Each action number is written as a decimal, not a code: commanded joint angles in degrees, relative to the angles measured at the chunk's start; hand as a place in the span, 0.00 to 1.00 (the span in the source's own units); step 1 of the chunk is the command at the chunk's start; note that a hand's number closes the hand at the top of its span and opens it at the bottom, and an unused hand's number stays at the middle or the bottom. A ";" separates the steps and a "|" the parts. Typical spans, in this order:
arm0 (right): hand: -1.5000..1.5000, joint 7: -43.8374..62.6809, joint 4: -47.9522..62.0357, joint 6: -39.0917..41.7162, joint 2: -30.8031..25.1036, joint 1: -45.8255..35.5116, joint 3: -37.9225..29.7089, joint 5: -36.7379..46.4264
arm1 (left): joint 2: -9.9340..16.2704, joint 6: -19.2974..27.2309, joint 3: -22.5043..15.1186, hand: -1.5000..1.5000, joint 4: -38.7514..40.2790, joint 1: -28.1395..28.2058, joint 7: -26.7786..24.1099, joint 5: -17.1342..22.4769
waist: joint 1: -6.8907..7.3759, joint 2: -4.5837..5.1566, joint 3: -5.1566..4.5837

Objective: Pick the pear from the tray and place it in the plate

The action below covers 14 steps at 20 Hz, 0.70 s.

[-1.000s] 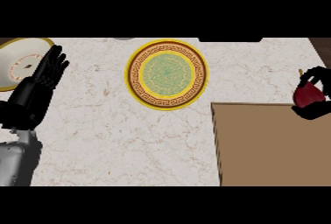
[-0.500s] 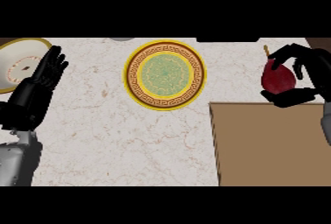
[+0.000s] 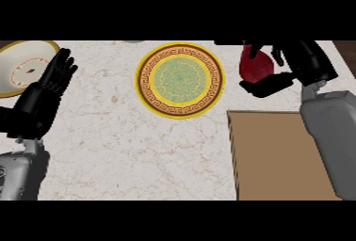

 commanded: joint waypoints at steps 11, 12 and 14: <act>1.00 2.46 32.00 -10.69 17.77 -22.04 0.88 6.89 | -0.92 -0.88 0.03 0.50 0.83 -1.69 0.56 -0.14 | 0.87 0.38 0.00; 1.00 -0.64 36.45 -14.54 18.39 -21.95 1.02 8.56 | -0.53 -1.97 0.34 0.50 1.70 -0.17 -2.65 -0.06 | 1.51 0.68 -0.01; 1.00 0.67 39.45 -16.80 19.80 -22.82 2.39 9.59 | -1.77 0.61 -0.85 0.50 -2.72 -2.31 3.18 -0.74 | 1.37 0.40 0.03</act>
